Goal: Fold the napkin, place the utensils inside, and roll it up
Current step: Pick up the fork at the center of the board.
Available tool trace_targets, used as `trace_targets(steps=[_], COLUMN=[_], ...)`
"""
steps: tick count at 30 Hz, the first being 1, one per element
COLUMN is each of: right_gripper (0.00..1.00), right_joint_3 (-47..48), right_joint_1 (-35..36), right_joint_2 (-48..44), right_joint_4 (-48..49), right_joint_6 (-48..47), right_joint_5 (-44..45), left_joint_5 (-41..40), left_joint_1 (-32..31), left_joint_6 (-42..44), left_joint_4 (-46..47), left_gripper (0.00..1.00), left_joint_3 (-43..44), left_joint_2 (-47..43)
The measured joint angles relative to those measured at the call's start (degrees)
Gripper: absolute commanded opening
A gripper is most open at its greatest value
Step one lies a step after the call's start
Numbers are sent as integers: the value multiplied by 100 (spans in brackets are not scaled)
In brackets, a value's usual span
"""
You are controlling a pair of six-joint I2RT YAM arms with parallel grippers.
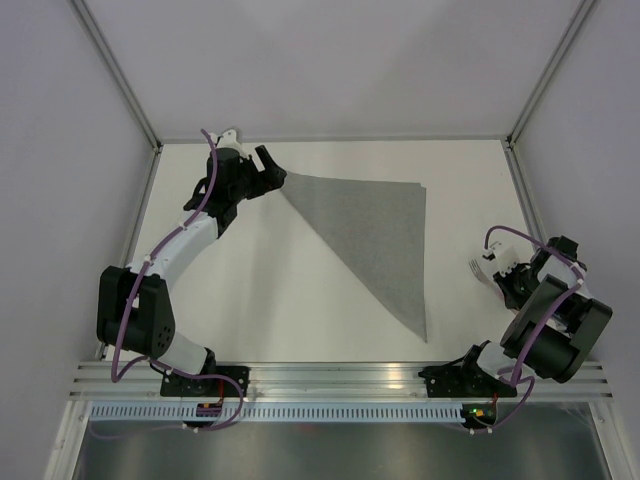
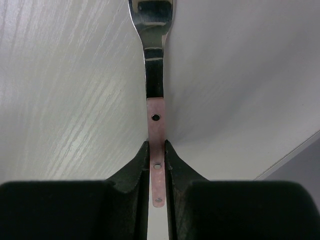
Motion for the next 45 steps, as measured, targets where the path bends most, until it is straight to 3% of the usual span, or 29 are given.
trace_targets(steps=[16, 45], right_gripper=[0, 0], right_joint_3=[55, 968], right_joint_1=[-2, 160], right_joint_2=[48, 304], right_joint_4=[-9, -474], right_joint_6=[118, 940], right_joint_5=[-109, -680], left_joint_5=[-4, 4], left_joint_1=[11, 48], left_joint_6=[83, 85], left_joint_4=[-107, -223], left_gripper=[93, 93], left_joint_3=[0, -7], left_joint_2=[-116, -323])
